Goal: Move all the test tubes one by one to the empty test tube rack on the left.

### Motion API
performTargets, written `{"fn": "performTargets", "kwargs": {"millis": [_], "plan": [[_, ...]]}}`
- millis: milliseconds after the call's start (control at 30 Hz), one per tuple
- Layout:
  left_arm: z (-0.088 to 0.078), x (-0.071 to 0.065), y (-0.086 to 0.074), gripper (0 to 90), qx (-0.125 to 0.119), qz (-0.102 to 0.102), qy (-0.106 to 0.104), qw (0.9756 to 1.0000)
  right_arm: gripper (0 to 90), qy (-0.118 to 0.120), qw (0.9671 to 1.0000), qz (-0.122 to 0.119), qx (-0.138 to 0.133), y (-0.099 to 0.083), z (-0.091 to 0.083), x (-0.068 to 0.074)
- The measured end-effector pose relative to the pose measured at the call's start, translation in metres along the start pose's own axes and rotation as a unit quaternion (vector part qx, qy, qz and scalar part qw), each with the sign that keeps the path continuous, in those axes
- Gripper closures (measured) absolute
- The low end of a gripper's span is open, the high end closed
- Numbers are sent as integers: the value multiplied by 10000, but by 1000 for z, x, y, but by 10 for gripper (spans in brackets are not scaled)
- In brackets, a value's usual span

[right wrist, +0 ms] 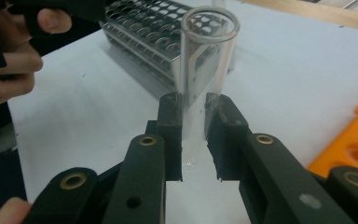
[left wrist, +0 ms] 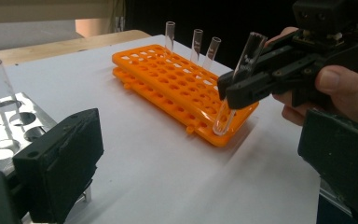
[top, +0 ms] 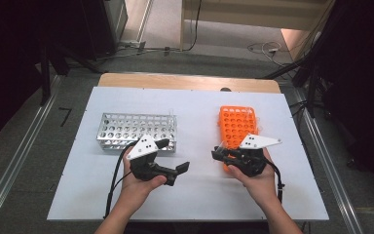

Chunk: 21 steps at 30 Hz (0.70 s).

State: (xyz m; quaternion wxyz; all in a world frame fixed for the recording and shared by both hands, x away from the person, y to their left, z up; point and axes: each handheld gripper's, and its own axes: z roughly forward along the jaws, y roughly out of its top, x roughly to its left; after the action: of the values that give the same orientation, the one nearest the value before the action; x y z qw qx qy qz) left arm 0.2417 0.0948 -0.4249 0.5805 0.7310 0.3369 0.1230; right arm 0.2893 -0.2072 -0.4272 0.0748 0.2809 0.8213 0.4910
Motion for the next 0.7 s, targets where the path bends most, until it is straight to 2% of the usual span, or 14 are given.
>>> {"fn": "performTargets", "kwargs": {"millis": [133,233,400,467,533,600,633,667,700], "plan": [[1,-4,2,0,-8,41,-58,10000,737,191,9997,-130,121,0,11,14],[2,-7,3,4,-7,64,-131,9999,737,255,9994,-170,158,0,15,19],[5,-13,3,55,9,73,-311,9995,736,380,9986,-284,226,1,23,29],[7,-16,3,88,11,83,-379,9992,736,407,9984,-313,256,1,25,33],[8,-18,3,159,5,81,-415,9991,737,477,9976,-404,305,0,29,39],[9,-19,3,178,9,70,-462,9989,737,483,9974,-414,331,0,31,41],[10,-20,3,231,4,80,-457,9989,737,499,9972,-438,341,0,32,43],[10,-21,3,231,46,102,-445,9989,737,525,9969,-468,351,0,33,45],[11,-21,3,278,49,97,-444,9990,737,552,9965,-504,381,0,35,48]]}}
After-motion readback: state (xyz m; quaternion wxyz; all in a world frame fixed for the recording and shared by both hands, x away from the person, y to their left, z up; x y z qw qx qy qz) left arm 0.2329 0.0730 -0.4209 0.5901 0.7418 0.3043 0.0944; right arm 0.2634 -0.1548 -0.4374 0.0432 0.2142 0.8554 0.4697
